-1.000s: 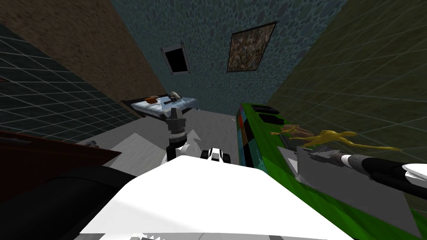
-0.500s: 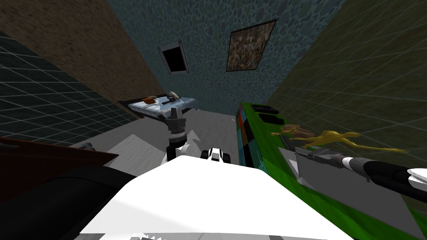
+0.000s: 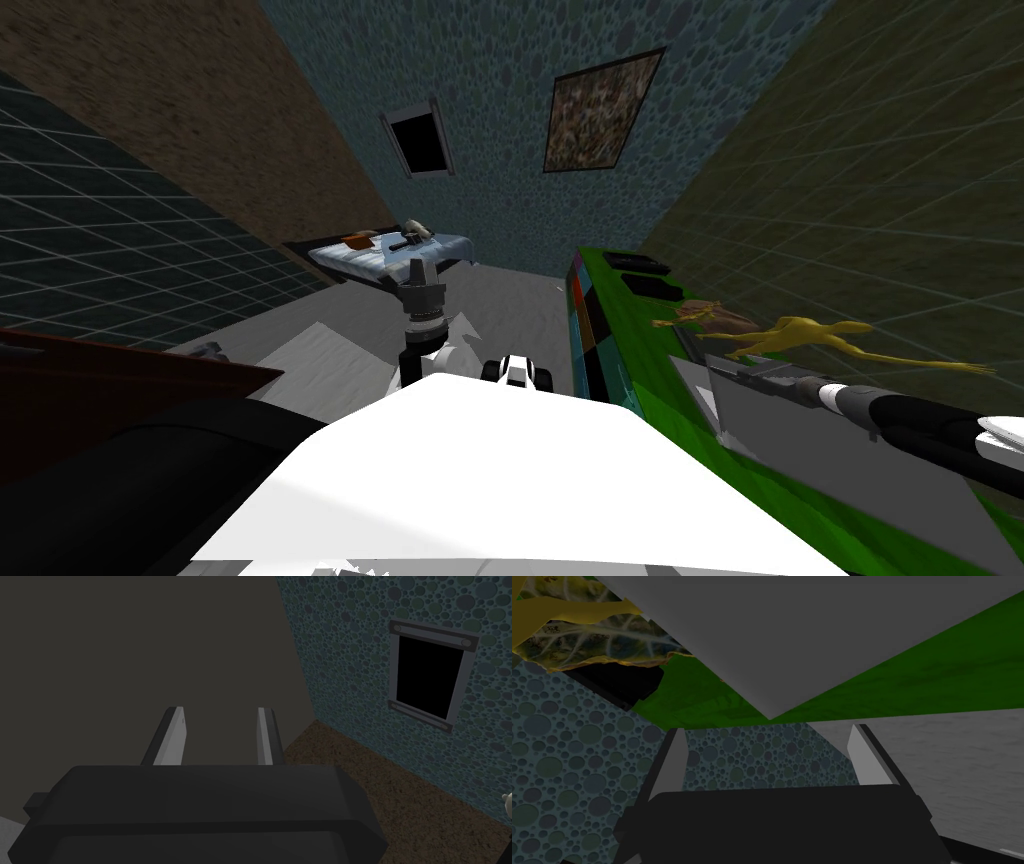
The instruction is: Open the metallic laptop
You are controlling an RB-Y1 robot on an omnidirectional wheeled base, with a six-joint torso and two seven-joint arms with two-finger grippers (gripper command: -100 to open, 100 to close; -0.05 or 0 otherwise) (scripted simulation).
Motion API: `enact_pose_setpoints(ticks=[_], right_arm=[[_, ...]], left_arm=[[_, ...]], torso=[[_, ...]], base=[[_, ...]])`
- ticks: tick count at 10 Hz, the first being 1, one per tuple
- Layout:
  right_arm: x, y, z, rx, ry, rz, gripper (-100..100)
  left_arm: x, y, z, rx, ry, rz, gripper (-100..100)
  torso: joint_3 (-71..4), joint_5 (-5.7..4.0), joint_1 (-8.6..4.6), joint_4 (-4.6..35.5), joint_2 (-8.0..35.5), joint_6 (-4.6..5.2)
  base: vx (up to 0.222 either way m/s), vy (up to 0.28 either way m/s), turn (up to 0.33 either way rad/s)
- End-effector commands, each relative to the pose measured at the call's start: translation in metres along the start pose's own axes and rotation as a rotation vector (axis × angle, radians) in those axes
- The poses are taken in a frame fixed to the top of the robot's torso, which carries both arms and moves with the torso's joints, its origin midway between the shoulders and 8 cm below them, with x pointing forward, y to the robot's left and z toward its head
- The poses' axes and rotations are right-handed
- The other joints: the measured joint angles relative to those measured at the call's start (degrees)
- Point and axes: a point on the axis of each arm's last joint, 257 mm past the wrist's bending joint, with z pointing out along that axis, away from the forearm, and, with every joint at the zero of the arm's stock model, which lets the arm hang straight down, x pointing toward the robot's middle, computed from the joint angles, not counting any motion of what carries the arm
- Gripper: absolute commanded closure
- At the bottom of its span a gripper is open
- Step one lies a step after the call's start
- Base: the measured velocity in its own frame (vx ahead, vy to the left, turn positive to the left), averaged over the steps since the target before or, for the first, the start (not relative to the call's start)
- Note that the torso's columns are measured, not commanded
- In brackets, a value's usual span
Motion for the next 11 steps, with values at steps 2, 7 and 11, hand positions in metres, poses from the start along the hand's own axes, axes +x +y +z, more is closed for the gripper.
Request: enact_pose_setpoints(ticks=[2, 7, 11], right_arm=[[-0.029, -0.020, -0.014, -0.011, -0.014, -0.019, -100], [-0.040, -0.026, -0.020, -0.016, -0.019, -0.026, 0], [-0.040, -0.026, -0.020, -0.016, -0.019, -0.026, 0]], left_arm=[[0.000, 0.000, 0.000, 0.000, 0.000, 0.000, 0], [0.000, 0.000, 0.000, 0.000, 0.000, 0.000, 0], [0.000, 0.000, 0.000, 0.000, 0.000, 0.000, 0]], torso=[[0.09, 0.04, 0.12, 0.04, 0.11, 0.00], [0.04, -0.02, -0.02, 0.01, 0.04, -0.01], [0.04, 0.01, 0.05, 0.02, 0.04, -0.01]], base=[[0.008, 0.012, -0.070], [0.002, 0.007, -0.032], [0.000, 0.000, 0.000]])
